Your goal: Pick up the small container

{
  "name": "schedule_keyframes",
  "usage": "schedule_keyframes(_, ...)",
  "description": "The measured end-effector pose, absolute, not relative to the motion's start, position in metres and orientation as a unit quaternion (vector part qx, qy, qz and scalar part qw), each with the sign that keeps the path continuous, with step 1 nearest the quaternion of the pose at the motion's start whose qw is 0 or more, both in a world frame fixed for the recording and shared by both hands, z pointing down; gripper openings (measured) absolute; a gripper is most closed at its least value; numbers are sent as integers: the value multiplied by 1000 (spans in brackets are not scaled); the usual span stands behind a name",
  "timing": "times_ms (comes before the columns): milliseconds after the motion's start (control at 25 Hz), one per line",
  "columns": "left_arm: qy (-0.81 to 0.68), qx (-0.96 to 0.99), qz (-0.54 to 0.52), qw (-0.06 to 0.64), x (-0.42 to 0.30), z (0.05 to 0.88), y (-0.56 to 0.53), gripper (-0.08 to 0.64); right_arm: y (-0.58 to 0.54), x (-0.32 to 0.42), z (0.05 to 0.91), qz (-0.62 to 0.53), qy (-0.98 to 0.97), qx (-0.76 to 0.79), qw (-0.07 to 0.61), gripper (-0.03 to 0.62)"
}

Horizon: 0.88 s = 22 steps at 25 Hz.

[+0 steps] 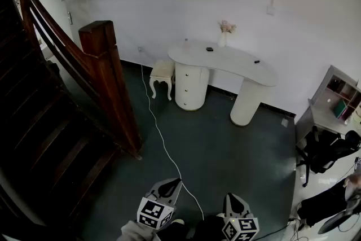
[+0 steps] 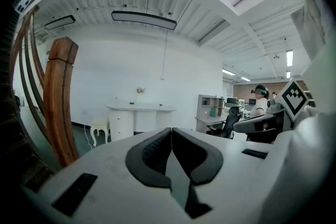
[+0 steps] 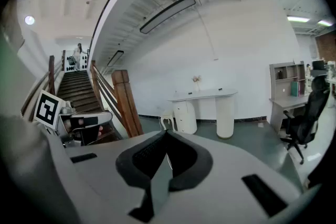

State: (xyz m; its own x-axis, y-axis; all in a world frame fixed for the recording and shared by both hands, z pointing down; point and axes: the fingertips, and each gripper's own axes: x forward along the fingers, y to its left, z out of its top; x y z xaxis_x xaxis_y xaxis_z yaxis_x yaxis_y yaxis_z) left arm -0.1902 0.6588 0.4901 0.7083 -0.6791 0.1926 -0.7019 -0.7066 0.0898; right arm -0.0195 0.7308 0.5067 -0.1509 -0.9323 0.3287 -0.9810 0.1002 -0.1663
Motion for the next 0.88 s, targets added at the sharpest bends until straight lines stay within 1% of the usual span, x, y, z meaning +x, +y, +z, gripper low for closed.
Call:
schedule_keyframes(400,-386,917,66,80,-210,495,663,16,730,-36,502,164,-733,658,61,49)
schedule_keyframes(880,-406,907,63,91,-215,503,639,17,698,-44,507,169,-738,649,80,49)
